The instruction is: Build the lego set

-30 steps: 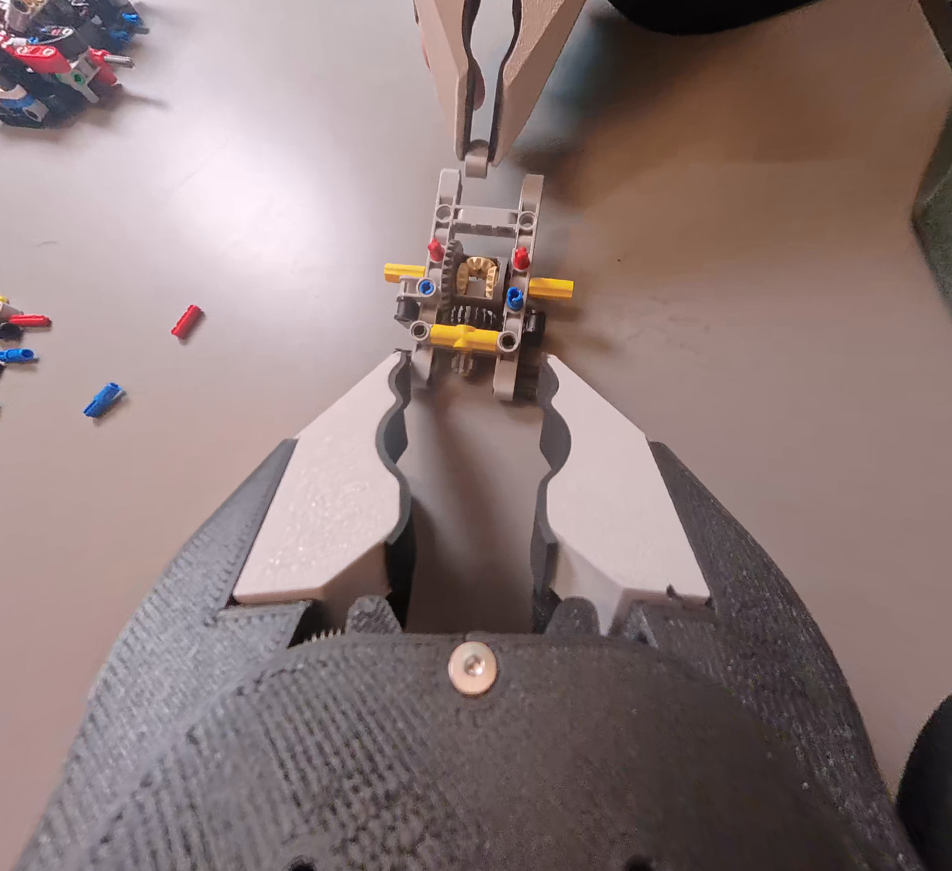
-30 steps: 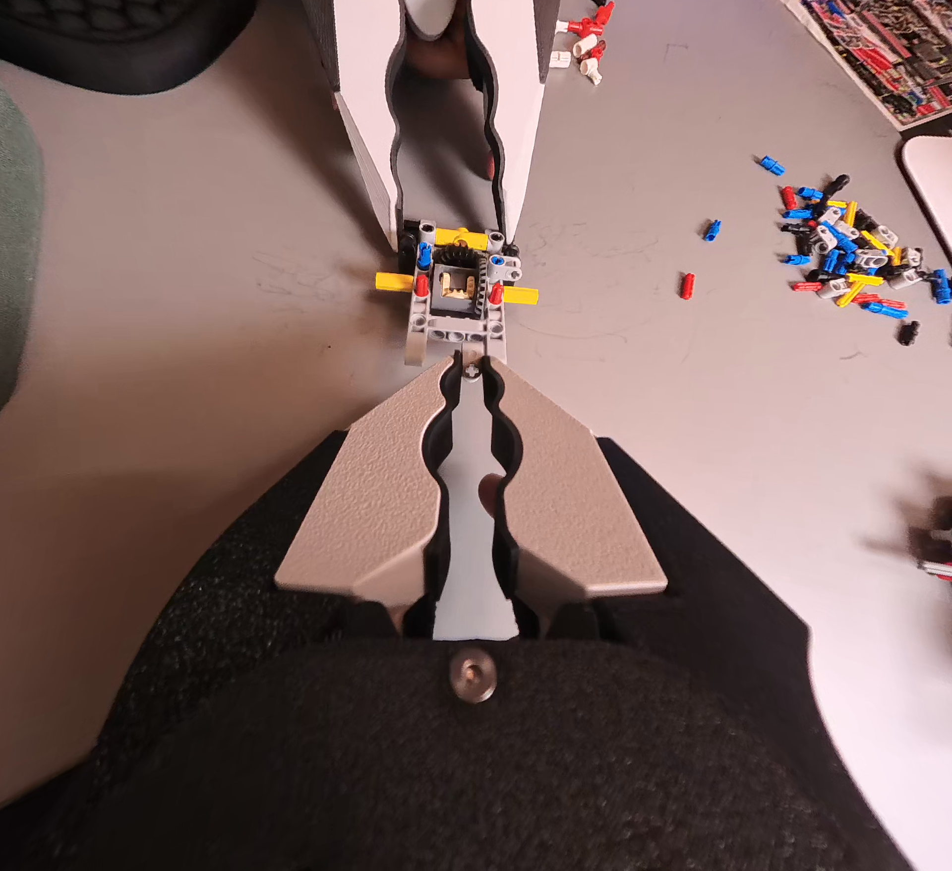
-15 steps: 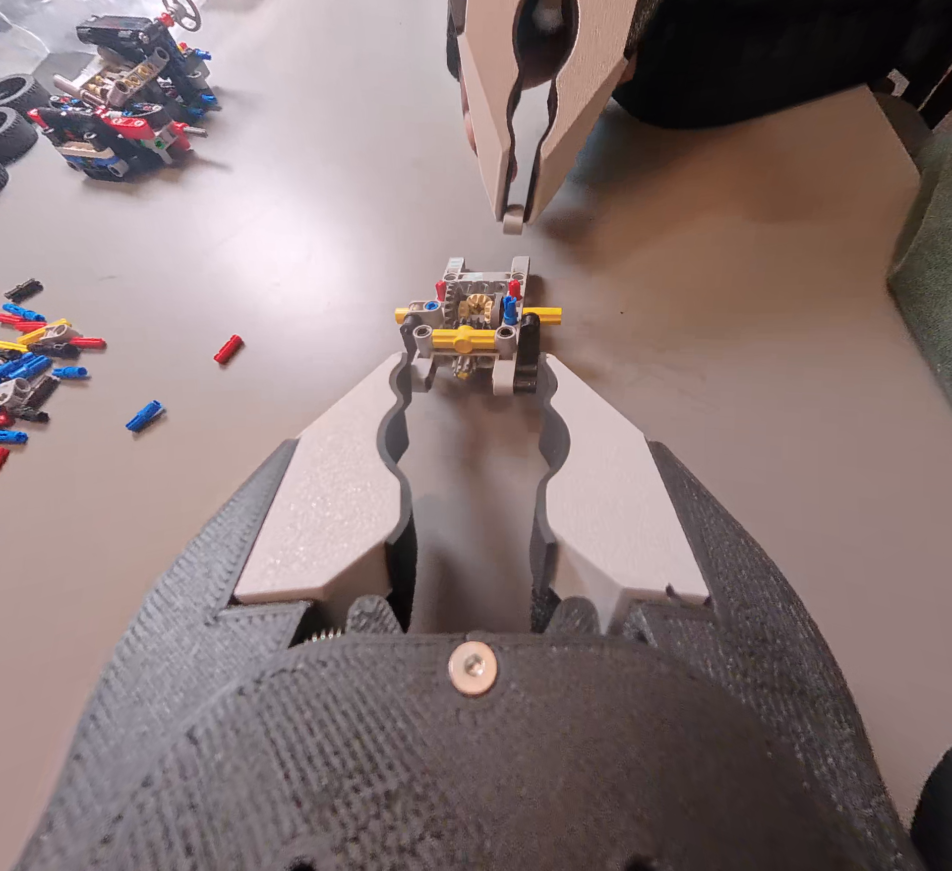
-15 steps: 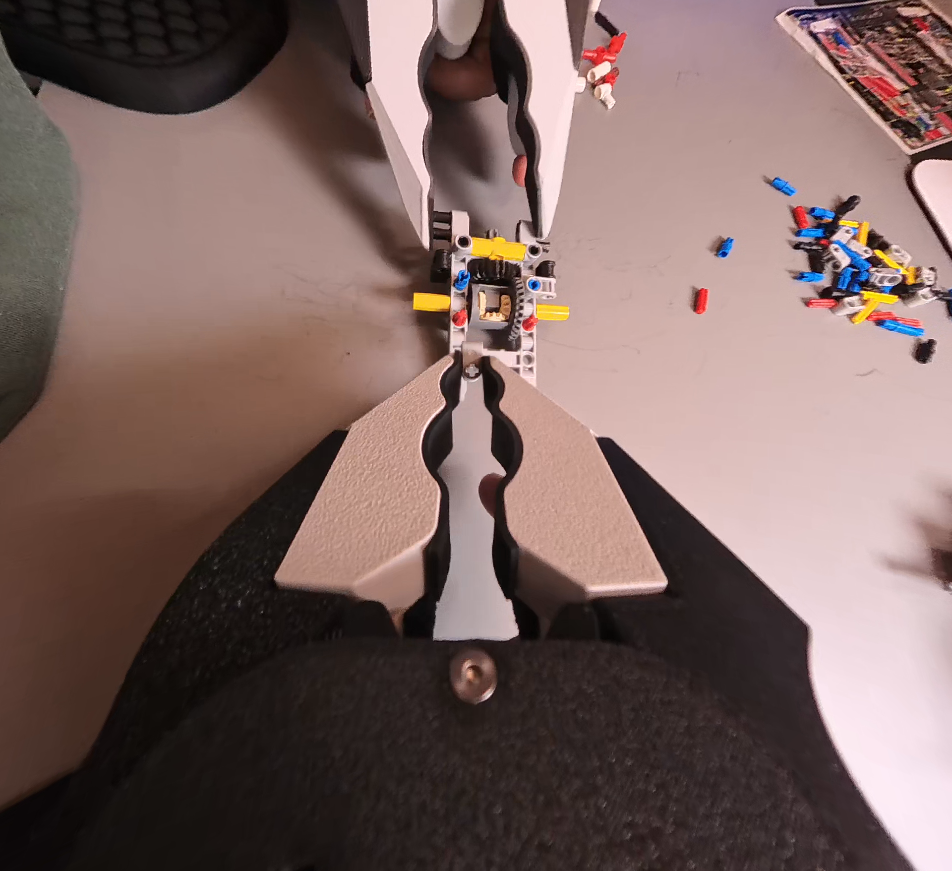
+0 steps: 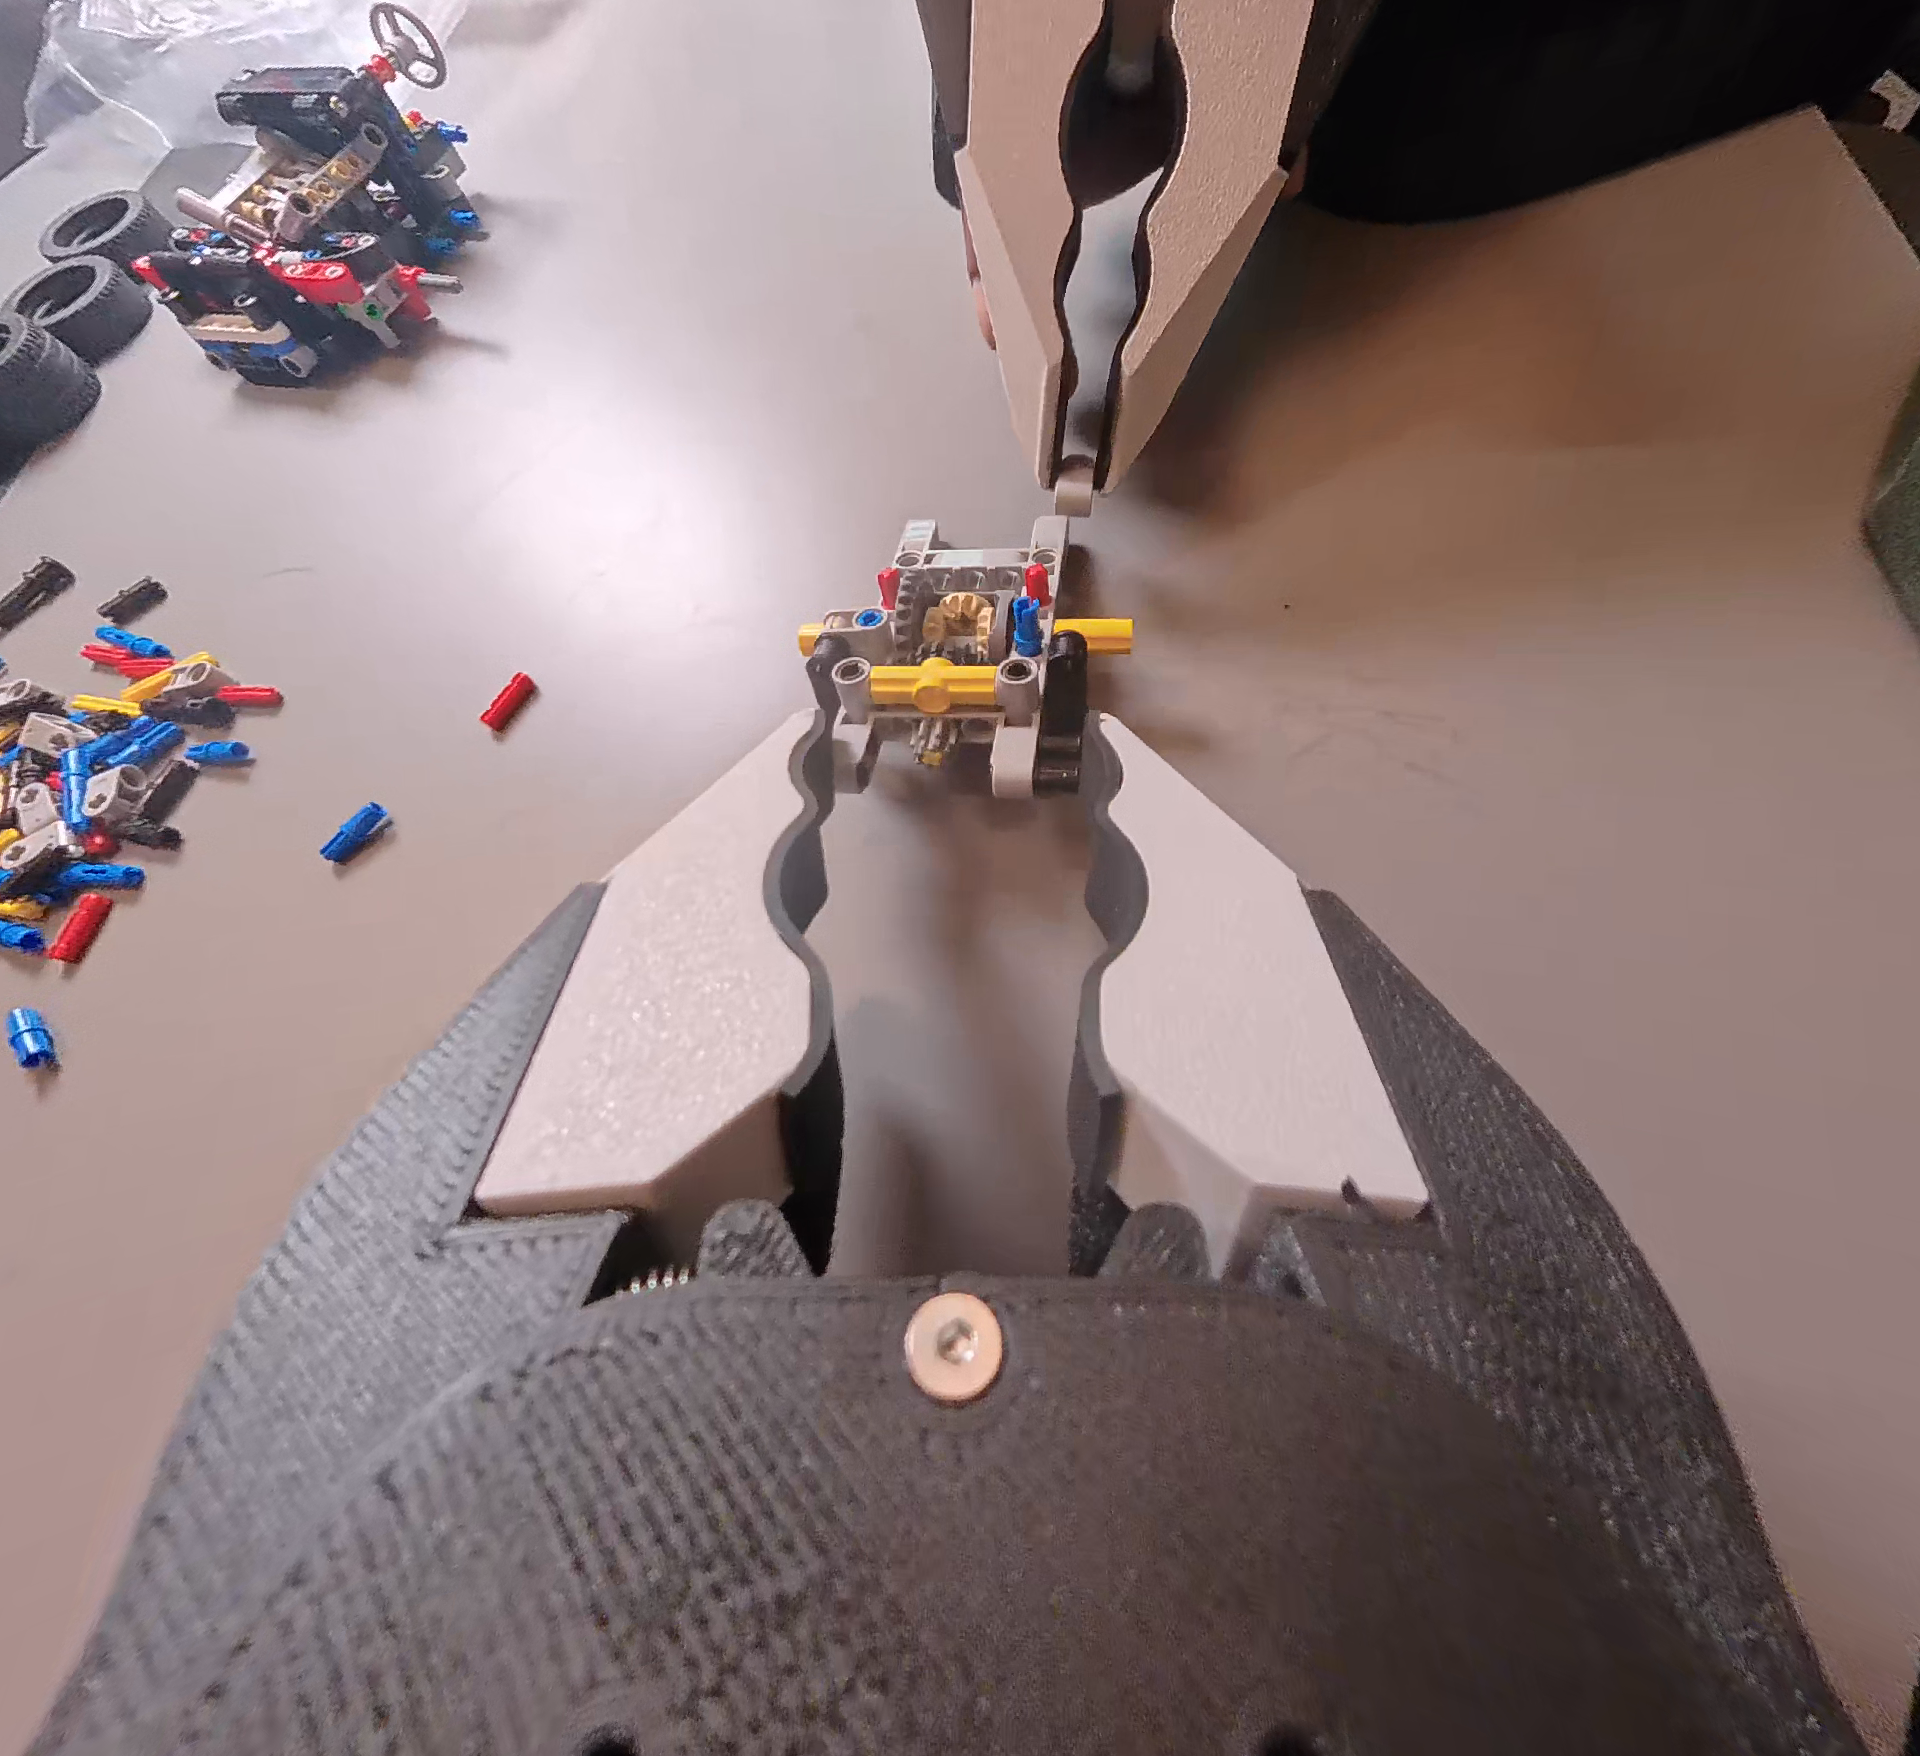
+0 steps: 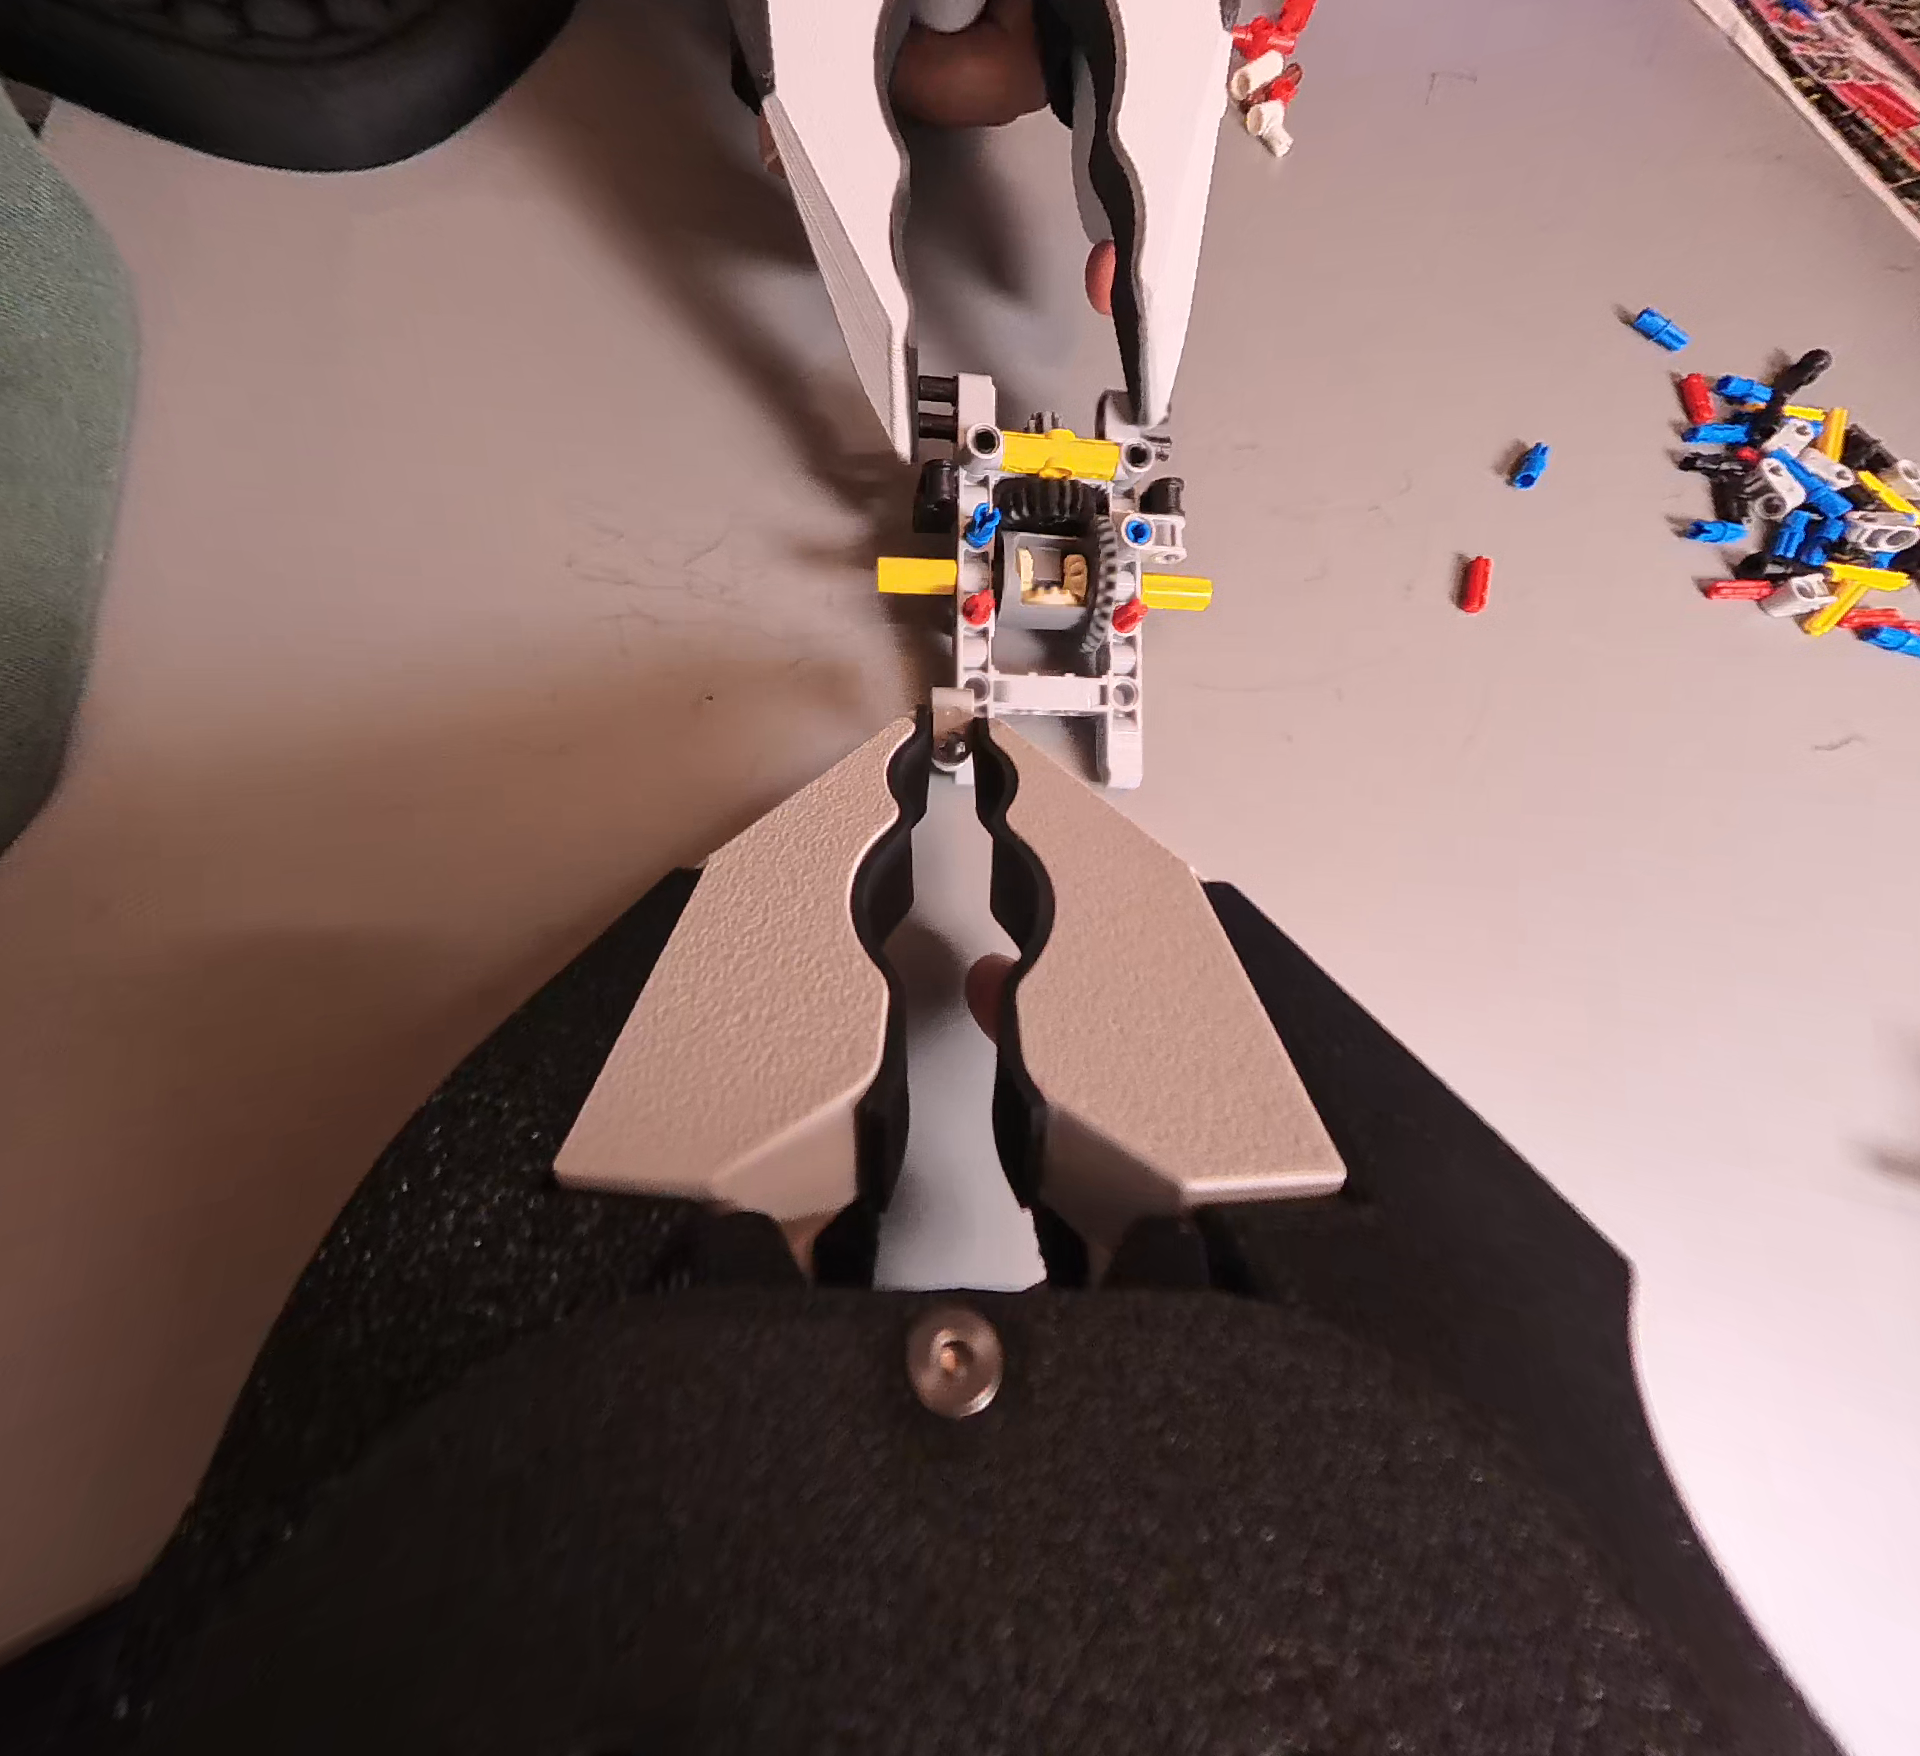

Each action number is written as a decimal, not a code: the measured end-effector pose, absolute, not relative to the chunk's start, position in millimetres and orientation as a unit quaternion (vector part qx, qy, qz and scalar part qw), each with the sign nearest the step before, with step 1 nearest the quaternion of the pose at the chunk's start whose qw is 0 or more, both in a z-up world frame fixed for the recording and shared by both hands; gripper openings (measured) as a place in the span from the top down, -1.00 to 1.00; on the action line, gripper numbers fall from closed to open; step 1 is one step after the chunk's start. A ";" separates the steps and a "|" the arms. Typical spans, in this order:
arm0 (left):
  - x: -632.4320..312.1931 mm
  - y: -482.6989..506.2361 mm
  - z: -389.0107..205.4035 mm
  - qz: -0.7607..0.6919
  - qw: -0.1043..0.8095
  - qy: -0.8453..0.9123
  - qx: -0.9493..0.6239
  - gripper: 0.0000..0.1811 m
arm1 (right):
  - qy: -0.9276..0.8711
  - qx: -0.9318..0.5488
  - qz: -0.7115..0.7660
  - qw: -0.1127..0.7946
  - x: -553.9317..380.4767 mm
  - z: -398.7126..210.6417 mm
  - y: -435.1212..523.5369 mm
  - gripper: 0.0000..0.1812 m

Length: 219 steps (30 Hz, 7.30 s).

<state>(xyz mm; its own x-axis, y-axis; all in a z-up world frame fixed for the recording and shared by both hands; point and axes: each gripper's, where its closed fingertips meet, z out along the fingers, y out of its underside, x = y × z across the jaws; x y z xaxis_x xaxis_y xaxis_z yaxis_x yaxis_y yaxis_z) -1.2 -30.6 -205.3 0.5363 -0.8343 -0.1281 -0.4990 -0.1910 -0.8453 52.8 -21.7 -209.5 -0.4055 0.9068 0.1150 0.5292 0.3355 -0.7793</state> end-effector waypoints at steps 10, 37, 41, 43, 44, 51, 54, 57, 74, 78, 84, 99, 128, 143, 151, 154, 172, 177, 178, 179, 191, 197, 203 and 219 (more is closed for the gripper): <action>-10.7 -27.6 -205.0 -0.178 0.460 0.433 -0.754 0.53 | -0.754 -0.475 0.352 0.287 49.3 -205.7 -18.2 0.93; 24.3 -46.2 -147.5 -0.516 0.417 0.246 -0.707 0.82 | -0.712 -0.380 0.408 0.427 19.0 -148.0 -46.2 0.93; 24.0 -43.3 -159.0 -0.440 0.436 0.286 -0.731 0.87 | -0.730 -0.385 0.380 0.418 17.6 -159.8 -45.8 0.94; 25.2 -44.3 -168.3 -0.388 0.441 0.324 -0.742 0.89 | -0.737 -0.388 0.370 0.412 17.2 -164.9 -45.6 0.94; 26.4 -44.7 -172.6 -0.365 0.444 0.340 -0.744 0.91 | -0.738 -0.389 0.370 0.409 17.0 -166.1 -46.5 0.94; 25.7 -42.9 -175.2 -0.302 0.469 0.378 -0.738 0.83 | -0.741 -0.399 0.380 0.384 18.0 -170.7 -48.8 0.93; 27.1 -45.7 -175.1 -0.289 0.474 0.396 -0.732 0.87 | -0.743 -0.405 0.377 0.378 18.0 -173.7 -48.0 0.93; 27.7 -45.6 -176.4 -0.276 0.477 0.404 -0.730 0.89 | -0.744 -0.410 0.375 0.371 18.4 -175.8 -47.2 0.93; 5.9 -33.7 -179.4 -0.264 0.484 0.374 -0.746 0.95 | -0.732 -0.465 0.360 0.344 27.1 -180.4 -18.9 0.63; -10.5 -26.7 -186.9 -0.241 0.467 0.353 -0.774 0.95 | -0.739 -0.511 0.337 0.282 35.8 -203.9 -9.2 0.33; -17.5 -27.2 -191.6 -0.239 0.454 0.348 -0.785 0.94 | -0.777 -0.494 0.286 0.264 37.4 -218.8 -23.8 0.45; -9.9 -37.5 -169.0 -0.285 0.516 0.375 -0.716 0.95 | -0.697 -0.497 0.414 0.308 23.5 -174.3 -25.8 0.69; 12.8 -51.6 -154.8 -0.324 0.542 0.394 -0.668 0.79 | -0.666 -0.437 0.480 0.367 10.4 -154.4 -53.7 0.92; 14.0 -51.4 -156.4 -0.385 0.500 0.355 -0.689 0.95 | -0.713 -0.340 0.338 0.512 8.2 -155.4 -50.6 0.92; 16.5 -55.8 -155.4 -0.381 0.507 0.374 -0.676 0.95 | -0.705 -0.352 0.393 0.473 10.9 -154.2 -59.8 0.86; 16.7 -56.1 -154.6 -0.360 0.522 0.389 -0.668 0.95 | -0.693 -0.372 0.422 0.451 11.3 -153.2 -58.8 0.86; -3.1 -20.6 -139.4 -0.396 0.532 0.215 -0.717 0.89 | -0.615 -0.405 0.343 0.583 1.5 -123.6 -12.9 0.93; 1.3 -16.7 -134.6 -0.482 0.486 0.126 -0.718 0.73 | -0.649 -0.359 0.224 0.632 -3.3 -134.4 -10.5 0.93; 2.9 -16.9 -134.3 -0.491 0.480 0.119 -0.717 0.73 | -0.652 -0.352 0.213 0.637 -4.3 -135.0 -11.7 0.93; 4.5 -17.3 -134.6 -0.494 0.477 0.116 -0.718 0.74 | -0.654 -0.346 0.205 0.641 -5.4 -135.0 -12.9 0.93; 6.1 -17.9 -134.0 -0.497 0.485 0.116 -0.711 0.79 | -0.650 -0.337 0.227 0.642 -4.7 -131.8 -19.9 0.92; 9.4 -22.2 -129.6 -0.528 0.478 0.116 -0.692 0.80 | -0.648 -0.354 0.316 0.595 -1.5 -131.5 -30.1 0.82; 10.4 -24.6 -129.2 -0.545 0.469 0.114 -0.685 0.83 | -0.650 -0.364 0.367 0.556 0.1 -132.8 -39.1 0.76; 6.9 -24.8 -152.2 -0.197 0.562 0.347 -0.725 0.95 | -0.565 -0.523 0.532 0.352 4.9 -138.1 -24.9 0.73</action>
